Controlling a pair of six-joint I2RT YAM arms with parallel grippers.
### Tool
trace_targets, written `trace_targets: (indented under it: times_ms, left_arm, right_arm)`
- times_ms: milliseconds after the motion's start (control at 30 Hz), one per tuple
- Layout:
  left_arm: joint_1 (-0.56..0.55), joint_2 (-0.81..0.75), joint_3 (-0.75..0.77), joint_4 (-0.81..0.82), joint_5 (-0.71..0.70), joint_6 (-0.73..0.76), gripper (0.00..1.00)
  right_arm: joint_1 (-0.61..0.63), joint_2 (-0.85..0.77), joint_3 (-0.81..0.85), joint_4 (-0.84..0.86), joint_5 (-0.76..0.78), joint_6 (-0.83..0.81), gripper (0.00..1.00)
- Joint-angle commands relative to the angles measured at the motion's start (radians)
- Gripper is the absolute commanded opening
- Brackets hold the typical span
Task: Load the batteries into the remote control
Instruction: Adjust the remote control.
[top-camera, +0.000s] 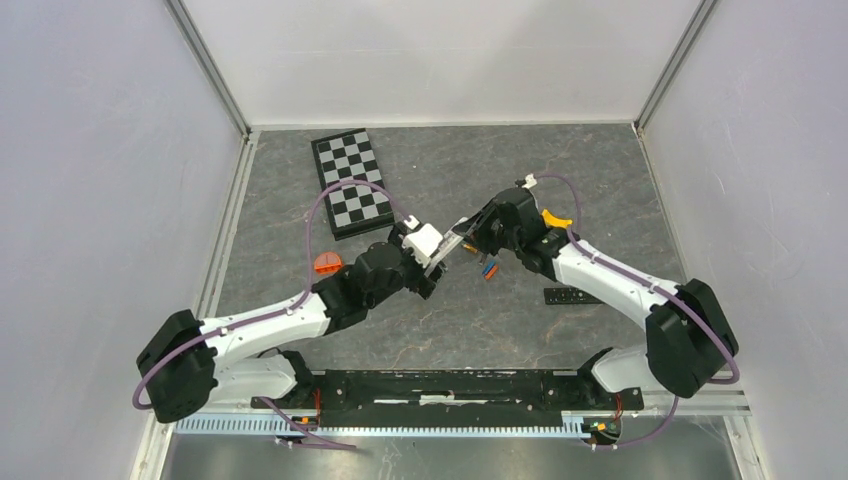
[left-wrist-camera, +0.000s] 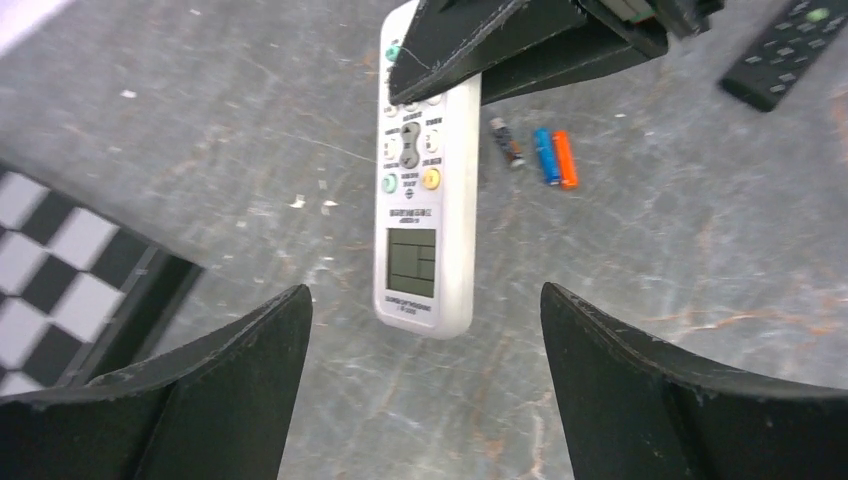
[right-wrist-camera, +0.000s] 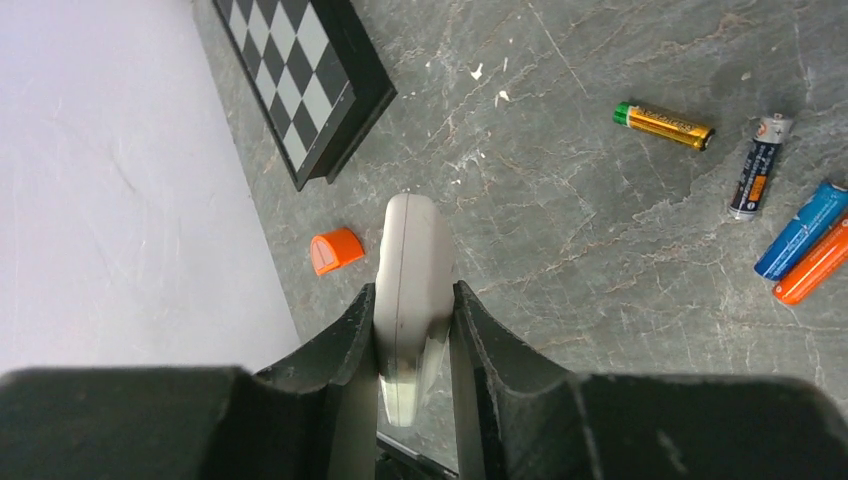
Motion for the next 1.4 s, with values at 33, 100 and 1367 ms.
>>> trace_targets:
  times_ms: [33,100,1367]
  left_arm:
    - [-0.044,-0.012,-0.018,0.094,-0.198,0.269,0.88]
    - [-0.058,-0.013,-0.050,0.153,-0.200,0.307,0.87]
    - [-0.053,0.130,0.029,0.071,0.093,0.230,0.02]
  right_arm:
    - [-0.005,0.035,0.139,-0.159,0.051,0.111,0.00]
    - [-0.006,0.033,0.147,-0.175,0.048,0.139,0.00]
    - [-0.114,-0.013,0.086,-0.128,-0.249,-0.280,0.94]
